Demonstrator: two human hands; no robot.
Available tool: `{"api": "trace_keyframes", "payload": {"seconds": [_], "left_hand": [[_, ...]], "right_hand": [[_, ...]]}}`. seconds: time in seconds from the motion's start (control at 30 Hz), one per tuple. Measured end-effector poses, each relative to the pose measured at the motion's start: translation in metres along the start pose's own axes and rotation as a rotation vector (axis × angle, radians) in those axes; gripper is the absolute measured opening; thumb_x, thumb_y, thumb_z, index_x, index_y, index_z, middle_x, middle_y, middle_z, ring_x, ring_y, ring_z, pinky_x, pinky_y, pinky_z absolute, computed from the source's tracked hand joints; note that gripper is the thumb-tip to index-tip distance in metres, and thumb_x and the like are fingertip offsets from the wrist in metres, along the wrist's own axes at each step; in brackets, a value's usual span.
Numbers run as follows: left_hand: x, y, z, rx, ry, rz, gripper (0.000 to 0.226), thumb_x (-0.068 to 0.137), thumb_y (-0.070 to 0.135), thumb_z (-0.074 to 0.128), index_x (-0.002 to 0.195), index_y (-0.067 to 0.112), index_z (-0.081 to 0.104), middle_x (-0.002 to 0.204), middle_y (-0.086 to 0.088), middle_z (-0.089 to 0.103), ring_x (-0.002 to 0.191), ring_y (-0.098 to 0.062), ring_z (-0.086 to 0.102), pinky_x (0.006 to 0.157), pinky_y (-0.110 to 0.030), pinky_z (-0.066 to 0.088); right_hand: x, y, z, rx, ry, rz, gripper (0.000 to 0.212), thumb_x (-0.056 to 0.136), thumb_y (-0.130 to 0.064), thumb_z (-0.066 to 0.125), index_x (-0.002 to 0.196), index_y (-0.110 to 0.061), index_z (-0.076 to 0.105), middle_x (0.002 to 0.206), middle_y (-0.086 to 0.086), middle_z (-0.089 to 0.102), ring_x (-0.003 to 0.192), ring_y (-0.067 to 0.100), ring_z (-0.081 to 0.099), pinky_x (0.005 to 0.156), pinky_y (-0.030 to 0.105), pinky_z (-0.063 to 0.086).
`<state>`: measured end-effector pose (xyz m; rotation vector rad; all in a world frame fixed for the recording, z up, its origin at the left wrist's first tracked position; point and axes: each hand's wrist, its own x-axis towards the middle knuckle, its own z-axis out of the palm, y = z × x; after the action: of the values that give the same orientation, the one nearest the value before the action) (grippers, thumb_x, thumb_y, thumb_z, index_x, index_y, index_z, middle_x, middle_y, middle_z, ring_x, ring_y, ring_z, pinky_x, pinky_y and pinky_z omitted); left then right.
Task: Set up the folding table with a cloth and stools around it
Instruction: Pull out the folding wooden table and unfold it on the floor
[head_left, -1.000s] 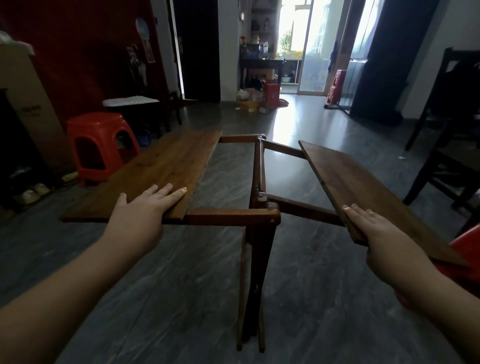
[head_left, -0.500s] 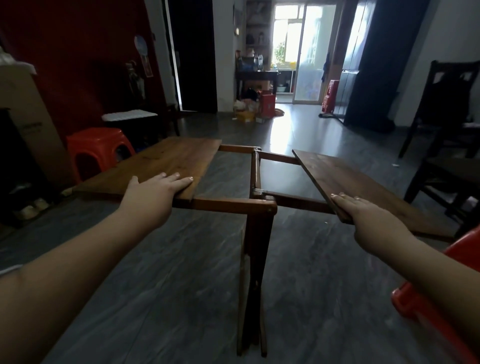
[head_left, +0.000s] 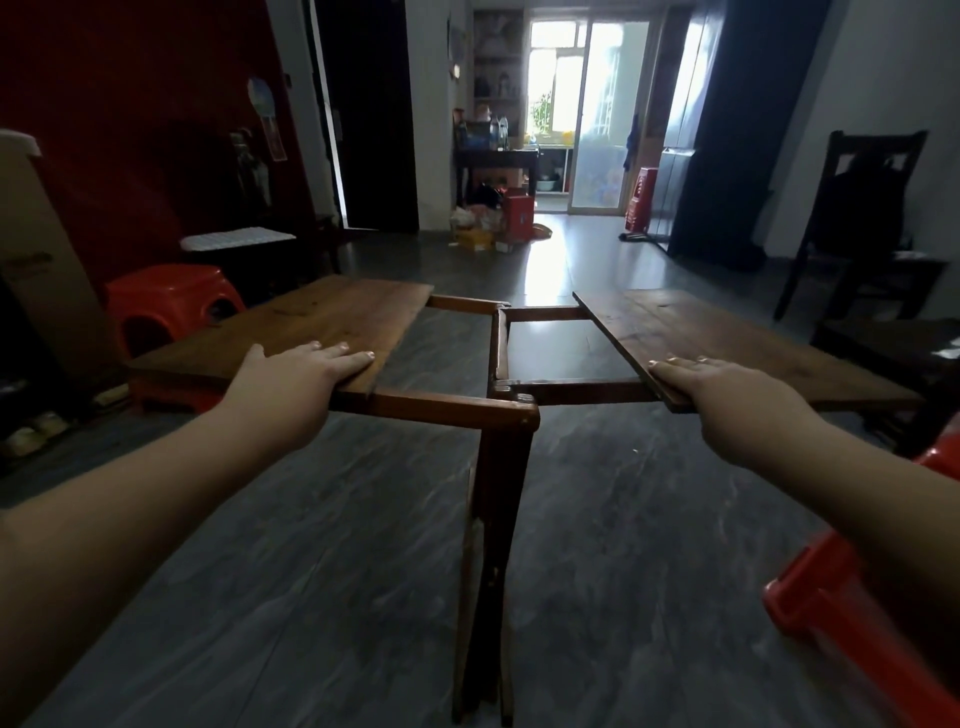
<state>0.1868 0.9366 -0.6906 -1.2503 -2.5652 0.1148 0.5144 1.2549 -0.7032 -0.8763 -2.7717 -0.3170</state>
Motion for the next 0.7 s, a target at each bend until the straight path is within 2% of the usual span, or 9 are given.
{"api": "trace_keyframes", "payload": {"seconds": [0.17, 0.33, 0.57, 0.7], "left_hand": [[0.010, 0.007, -0.027, 0.072, -0.038, 0.019, 0.083, 0.091, 0.002, 0.046, 0.150, 0.051, 0.013, 0.162, 0.013, 0.020, 0.148, -0.017, 0.023, 0.109, -0.065, 0.027], [0.016, 0.011, -0.040, 0.117, -0.052, 0.005, 0.084, 0.092, 0.002, 0.049, 0.150, 0.051, 0.014, 0.162, 0.013, 0.020, 0.148, -0.017, 0.024, 0.111, -0.062, 0.028], [0.016, 0.012, -0.032, 0.086, -0.036, 0.024, 0.079, 0.093, 0.005, 0.048, 0.150, 0.050, 0.016, 0.161, 0.012, 0.023, 0.147, -0.019, 0.027, 0.109, -0.064, 0.029], [0.019, 0.027, -0.025, 0.057, -0.017, 0.034, 0.078, 0.092, 0.009, 0.048, 0.149, 0.051, 0.016, 0.161, 0.011, 0.024, 0.146, -0.020, 0.027, 0.107, -0.065, 0.028]], "right_hand": [[0.006, 0.001, -0.012, -0.048, 0.000, -0.023, 0.094, 0.078, 0.010, 0.047, 0.152, -0.043, 0.024, 0.156, -0.013, 0.039, 0.137, 0.023, 0.046, 0.097, 0.039, 0.050], [0.016, -0.002, -0.022, -0.101, 0.012, -0.065, 0.076, 0.073, 0.004, 0.043, 0.135, -0.040, 0.042, 0.136, -0.010, 0.058, 0.113, 0.025, 0.061, 0.077, 0.036, 0.053], [0.037, -0.013, -0.049, -0.142, -0.026, -0.096, 0.076, 0.075, 0.005, 0.045, 0.132, -0.045, 0.040, 0.137, -0.011, 0.058, 0.114, 0.023, 0.061, 0.079, 0.038, 0.055], [0.044, -0.040, -0.052, -0.213, -0.017, -0.155, 0.071, 0.078, 0.005, 0.057, 0.130, -0.042, 0.045, 0.132, -0.009, 0.061, 0.113, 0.023, 0.060, 0.083, 0.042, 0.057]]}}
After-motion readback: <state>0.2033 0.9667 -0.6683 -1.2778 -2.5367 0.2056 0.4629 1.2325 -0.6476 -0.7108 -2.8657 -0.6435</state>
